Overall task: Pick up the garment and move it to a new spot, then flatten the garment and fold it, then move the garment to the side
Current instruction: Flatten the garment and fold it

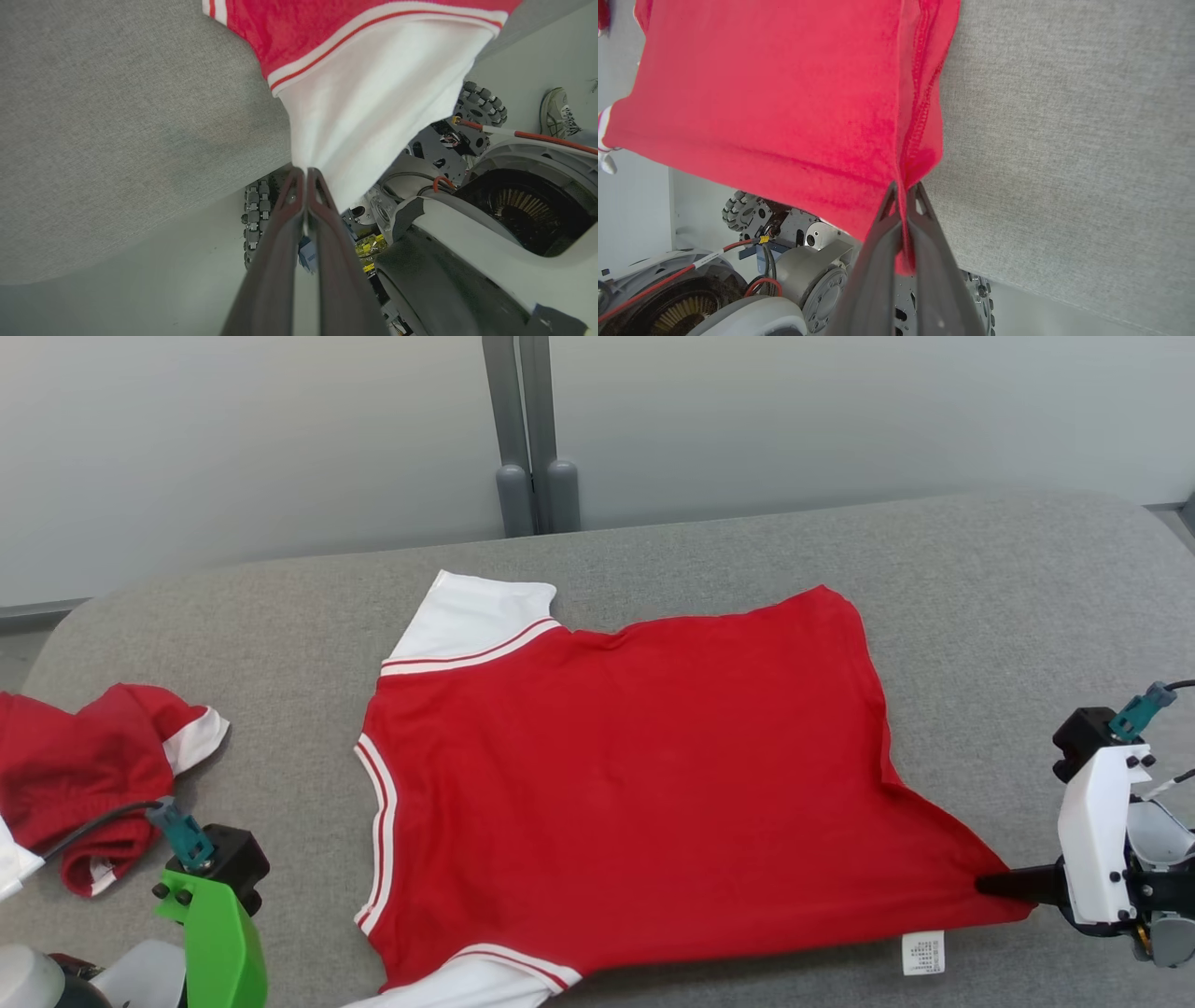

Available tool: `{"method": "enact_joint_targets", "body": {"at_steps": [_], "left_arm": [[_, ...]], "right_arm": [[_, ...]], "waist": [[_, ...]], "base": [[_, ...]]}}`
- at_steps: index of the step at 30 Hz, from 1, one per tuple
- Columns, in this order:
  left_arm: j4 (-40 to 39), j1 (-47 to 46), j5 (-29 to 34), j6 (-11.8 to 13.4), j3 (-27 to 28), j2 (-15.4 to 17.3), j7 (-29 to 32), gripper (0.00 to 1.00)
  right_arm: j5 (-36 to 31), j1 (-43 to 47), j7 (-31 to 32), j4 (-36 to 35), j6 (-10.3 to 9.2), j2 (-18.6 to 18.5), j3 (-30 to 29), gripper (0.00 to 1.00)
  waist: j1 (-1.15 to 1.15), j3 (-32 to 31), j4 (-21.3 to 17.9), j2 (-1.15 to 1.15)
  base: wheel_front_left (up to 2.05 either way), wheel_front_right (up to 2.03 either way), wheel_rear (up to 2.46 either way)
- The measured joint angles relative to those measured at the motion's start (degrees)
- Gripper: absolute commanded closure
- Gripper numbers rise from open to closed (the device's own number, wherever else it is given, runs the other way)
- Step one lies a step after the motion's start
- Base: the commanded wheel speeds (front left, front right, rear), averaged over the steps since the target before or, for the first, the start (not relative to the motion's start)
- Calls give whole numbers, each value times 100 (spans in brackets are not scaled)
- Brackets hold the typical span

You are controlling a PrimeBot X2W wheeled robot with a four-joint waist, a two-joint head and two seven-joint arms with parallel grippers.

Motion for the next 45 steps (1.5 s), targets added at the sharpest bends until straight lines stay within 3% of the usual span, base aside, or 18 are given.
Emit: {"method": "enact_joint_targets", "body": {"at_steps": [5, 11, 27, 32, 33, 34, 35, 41, 45], "left_arm": [[-101, 19, -90, 49, 58, 65, -1, 100], [23, -371, -60, 12, 231, -48, 98, 100], [2038, -2189, 509, -396, 339, -1525, 359, 100], [2713, -2485, 599, -628, 301, -1936, 252, 100], [2825, -2519, 613, -672, 302, -2002, 198, 100], [2924, -2542, 627, -717, 311, -2057, 126, 52], [3039, -2565, 664, -764, 322, -2120, 21, 0], [3470, -2595, 775, -1104, 420, -2379, -564, 0], [3477, -2567, 1053, -1296, 532, -2425, -1325, 0]], "right_arm": [[60, 9, 30, -148, 0, -121, -19, 100], [69, -202, 86, -111, 0, -12, -86, 100], [38, -1358, 283, 905, 0, 759, -414, 100], [19, -1541, 285, 1213, -1, 1032, -433, 43], [16, -1567, 282, 1263, 0, 1085, -444, 6], [16, -1577, 275, 1301, -1, 1124, -450, 0], [18, -1582, 231, 1345, 0, 1166, -463, 0], [151, -1564, -193, 1440, -1, 1195, -717, 0], [125, -1421, -1026, 1202, -1, 1065, -1015, 0]], "waist": [[0, 58, -38, 0], [0, 236, -86, 0], [0, 1200, -138, 0], [0, 1419, -146, 0], [0, 1443, -148, 0], [0, 1455, -148, 0], [0, 1454, -145, 0], [0, 1300, -106, 0], [0, 1116, -66, 0]], "base": [[0, 0, 0], [0, 0, 0], [0, 0, 0], [0, 0, 0], [0, 0, 0], [0, 0, 0], [0, 0, 0], [0, 0, 0], [0, 0, 0]]}}
